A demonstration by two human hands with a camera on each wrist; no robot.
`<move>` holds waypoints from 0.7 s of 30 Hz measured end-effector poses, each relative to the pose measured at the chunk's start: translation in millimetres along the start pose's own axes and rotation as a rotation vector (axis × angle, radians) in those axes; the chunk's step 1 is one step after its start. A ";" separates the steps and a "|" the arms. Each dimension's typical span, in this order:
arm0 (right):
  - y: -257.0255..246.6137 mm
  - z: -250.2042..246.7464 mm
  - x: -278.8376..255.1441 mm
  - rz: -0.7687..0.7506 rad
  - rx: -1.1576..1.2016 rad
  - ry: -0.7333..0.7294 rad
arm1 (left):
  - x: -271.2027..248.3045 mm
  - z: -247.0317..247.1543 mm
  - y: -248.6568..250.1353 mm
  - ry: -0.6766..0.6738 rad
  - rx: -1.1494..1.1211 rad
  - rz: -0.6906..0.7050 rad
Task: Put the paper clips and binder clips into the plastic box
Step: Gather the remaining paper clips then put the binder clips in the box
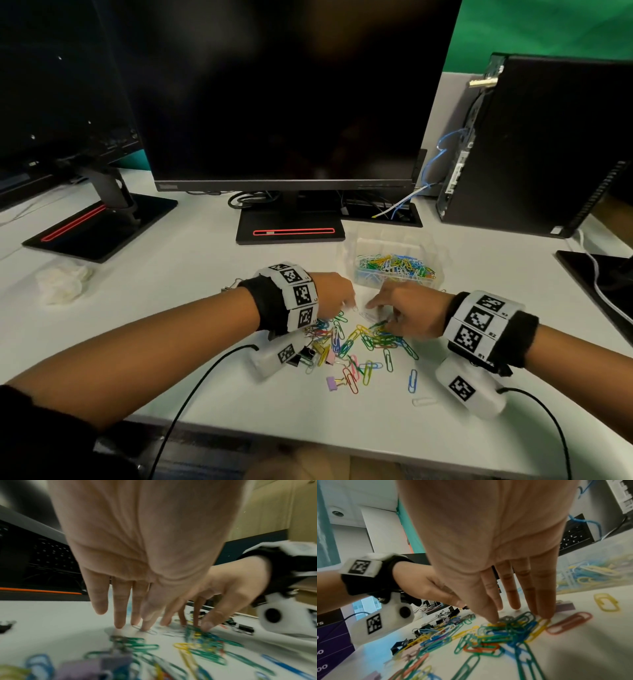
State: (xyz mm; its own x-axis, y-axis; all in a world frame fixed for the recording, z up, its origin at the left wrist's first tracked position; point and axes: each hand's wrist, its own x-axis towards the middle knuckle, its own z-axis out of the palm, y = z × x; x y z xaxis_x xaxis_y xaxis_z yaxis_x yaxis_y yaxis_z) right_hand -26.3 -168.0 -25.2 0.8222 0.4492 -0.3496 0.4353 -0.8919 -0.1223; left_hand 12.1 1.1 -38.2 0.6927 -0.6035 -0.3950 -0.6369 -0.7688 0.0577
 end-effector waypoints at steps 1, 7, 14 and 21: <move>-1.1 1.5 -1.0 -0.006 -0.002 0.003 | -3.2 1.5 6.6 0.007 -0.007 0.040; -3.8 9.6 -19.0 -0.035 0.015 0.020 | -20.8 2.1 29.2 0.034 -0.113 0.133; -0.9 15.5 -44.9 -0.070 0.070 -0.023 | -42.9 -4.3 38.5 -0.004 -0.192 0.124; 8.1 23.5 -58.7 -0.055 0.055 -0.054 | -48.3 4.9 49.6 -0.072 -0.073 0.084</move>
State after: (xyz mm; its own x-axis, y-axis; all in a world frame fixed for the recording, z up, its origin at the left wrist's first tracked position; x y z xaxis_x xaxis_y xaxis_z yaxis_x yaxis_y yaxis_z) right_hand -79.6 -202.8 -27.5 0.7760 0.4954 -0.3903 0.4571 -0.8682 -0.1932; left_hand -54.6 -6.8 -20.8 0.6099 -0.6518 -0.4509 -0.6635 -0.7310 0.1593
